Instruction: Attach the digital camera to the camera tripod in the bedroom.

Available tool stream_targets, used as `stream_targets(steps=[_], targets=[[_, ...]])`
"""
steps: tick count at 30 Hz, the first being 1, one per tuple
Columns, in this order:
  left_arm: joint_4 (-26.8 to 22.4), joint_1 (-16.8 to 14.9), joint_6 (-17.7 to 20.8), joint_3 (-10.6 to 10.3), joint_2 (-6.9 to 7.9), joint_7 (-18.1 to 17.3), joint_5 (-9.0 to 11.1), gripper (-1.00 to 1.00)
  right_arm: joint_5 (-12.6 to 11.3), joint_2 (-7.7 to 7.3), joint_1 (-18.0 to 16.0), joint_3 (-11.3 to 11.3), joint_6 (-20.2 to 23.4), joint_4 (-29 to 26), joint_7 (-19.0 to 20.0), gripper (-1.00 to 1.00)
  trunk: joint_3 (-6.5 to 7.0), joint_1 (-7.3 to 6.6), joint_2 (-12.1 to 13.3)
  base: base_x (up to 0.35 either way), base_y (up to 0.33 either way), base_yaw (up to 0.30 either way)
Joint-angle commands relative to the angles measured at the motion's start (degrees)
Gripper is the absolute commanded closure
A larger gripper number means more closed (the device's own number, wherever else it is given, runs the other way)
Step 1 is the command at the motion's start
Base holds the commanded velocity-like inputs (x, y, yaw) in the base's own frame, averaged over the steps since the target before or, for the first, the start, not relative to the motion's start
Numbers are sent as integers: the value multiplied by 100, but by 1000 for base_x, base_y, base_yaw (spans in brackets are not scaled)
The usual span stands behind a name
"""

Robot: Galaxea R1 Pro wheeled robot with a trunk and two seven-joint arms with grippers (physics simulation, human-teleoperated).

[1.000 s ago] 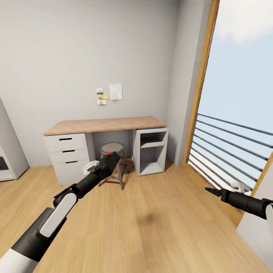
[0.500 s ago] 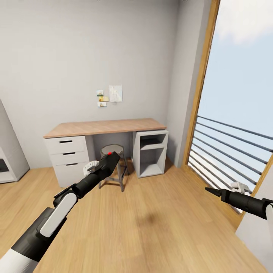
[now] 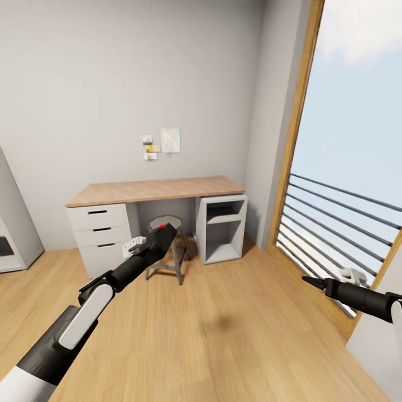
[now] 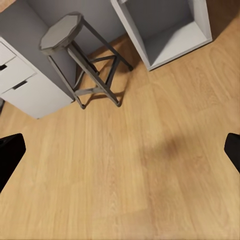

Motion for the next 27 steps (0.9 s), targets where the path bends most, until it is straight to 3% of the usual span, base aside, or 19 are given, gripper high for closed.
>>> stream_targets(steps=[1, 27], targets=[[-11, -5, 8, -11, 5, 48, 50, 100, -5, 0, -5, -7, 43, -2, 13, -100, 12, -23, 38, 0, 0, 0], [7, -5, 14, -9, 13, 48, 57, 100, -4, 12, -5, -7, 43, -2, 6, -100, 479, -594, 1081, 0, 0, 0]])
